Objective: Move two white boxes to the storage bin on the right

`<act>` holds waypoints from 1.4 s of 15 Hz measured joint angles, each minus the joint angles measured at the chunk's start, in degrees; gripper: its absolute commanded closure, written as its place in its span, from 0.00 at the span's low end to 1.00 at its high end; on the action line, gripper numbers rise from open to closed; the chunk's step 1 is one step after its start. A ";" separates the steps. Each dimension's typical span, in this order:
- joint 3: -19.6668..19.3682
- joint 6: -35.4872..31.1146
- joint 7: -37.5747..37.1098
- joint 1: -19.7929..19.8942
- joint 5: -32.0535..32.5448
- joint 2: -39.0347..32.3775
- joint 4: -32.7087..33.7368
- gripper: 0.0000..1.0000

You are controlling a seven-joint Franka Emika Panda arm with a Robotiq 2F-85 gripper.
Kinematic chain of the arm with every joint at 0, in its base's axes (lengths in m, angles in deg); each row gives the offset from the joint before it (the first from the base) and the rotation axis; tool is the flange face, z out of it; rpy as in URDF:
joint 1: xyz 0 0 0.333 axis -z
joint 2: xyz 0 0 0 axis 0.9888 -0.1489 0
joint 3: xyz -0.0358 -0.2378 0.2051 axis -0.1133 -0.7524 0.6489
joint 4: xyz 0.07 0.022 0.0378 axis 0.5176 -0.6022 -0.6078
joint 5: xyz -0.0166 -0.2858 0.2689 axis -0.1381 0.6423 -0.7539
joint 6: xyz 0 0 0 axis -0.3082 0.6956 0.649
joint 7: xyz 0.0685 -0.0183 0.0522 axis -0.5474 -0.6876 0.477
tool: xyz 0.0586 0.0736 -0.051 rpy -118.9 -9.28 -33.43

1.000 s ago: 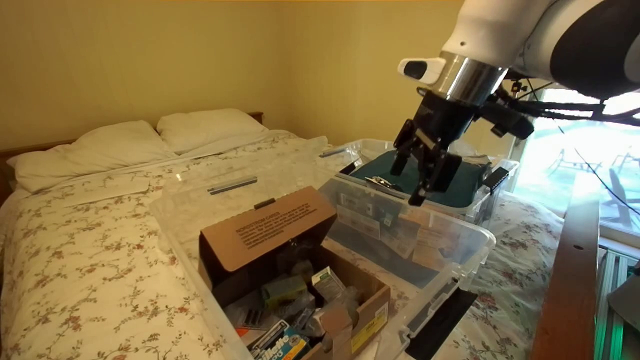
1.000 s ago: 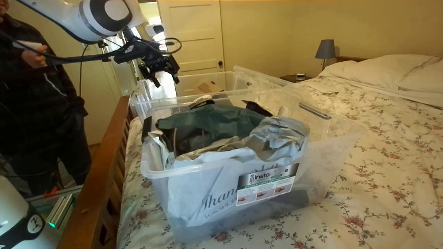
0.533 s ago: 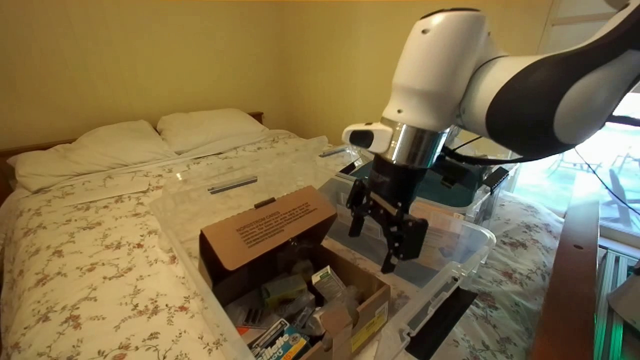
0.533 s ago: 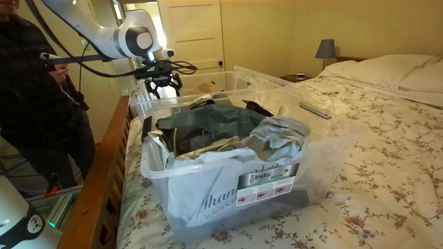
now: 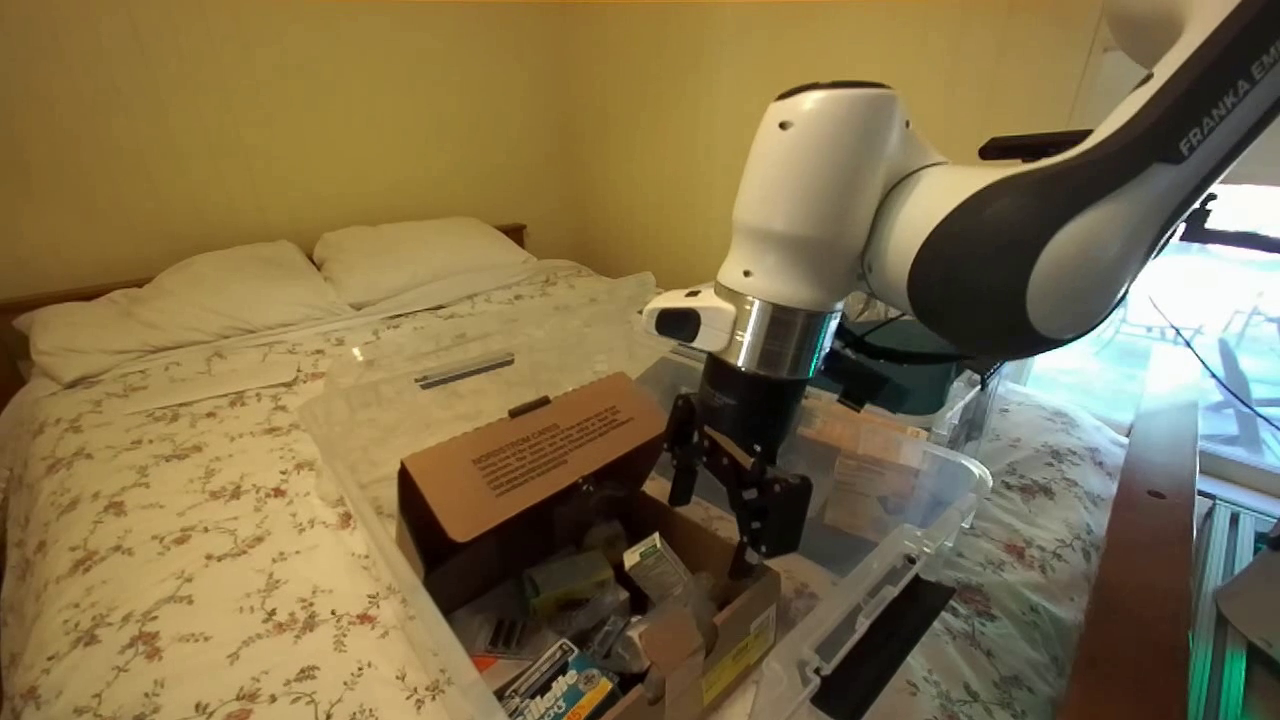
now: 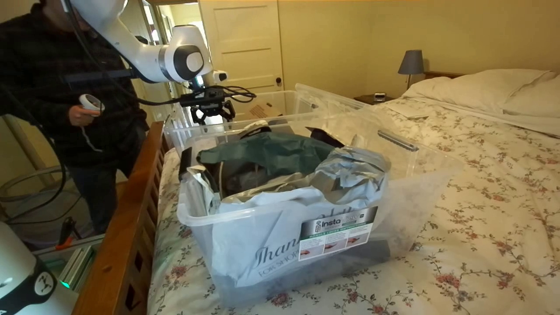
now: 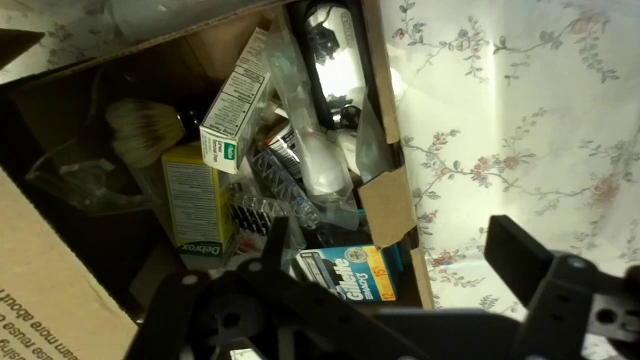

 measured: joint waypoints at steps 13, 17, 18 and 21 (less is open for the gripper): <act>-25.47 11.54 -35.16 -28.15 28.80 -17.48 20.47 0.00; -23.88 23.29 -32.27 -27.19 27.97 -20.05 26.90 0.00; -22.93 26.47 -30.69 -26.54 26.94 -20.58 28.30 0.00; -19.89 33.22 -26.69 -24.37 22.28 -22.40 31.77 0.03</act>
